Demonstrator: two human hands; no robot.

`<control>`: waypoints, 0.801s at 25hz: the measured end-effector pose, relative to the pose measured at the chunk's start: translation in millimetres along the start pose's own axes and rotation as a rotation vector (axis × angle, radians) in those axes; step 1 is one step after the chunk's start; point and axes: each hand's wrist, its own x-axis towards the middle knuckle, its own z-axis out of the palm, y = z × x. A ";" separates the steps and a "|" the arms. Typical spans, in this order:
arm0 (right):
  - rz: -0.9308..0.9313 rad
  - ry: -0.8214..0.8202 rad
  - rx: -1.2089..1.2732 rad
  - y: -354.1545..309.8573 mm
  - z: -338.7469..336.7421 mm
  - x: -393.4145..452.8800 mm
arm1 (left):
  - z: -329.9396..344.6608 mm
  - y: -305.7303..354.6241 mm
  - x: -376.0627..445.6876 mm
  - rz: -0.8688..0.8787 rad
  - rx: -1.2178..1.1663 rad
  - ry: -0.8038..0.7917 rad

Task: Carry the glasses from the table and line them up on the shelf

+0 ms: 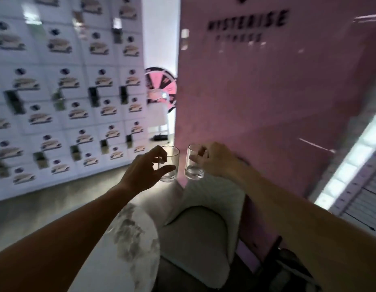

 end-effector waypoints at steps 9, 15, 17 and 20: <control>0.368 0.415 -0.177 145.4 -245.0 -271.1 | 225.0 305.7 -0.7 0.469 -0.185 -0.317; 0.568 0.502 -0.353 208.7 -362.6 -502.4 | 354.0 503.5 -102.0 0.718 -0.292 -0.549; 0.645 0.551 -0.398 218.1 -395.8 -573.5 | 390.3 563.5 -139.7 0.761 -0.348 -0.615; 0.743 0.638 -0.436 229.2 -434.3 -660.8 | 434.2 638.3 -188.8 0.805 -0.437 -0.714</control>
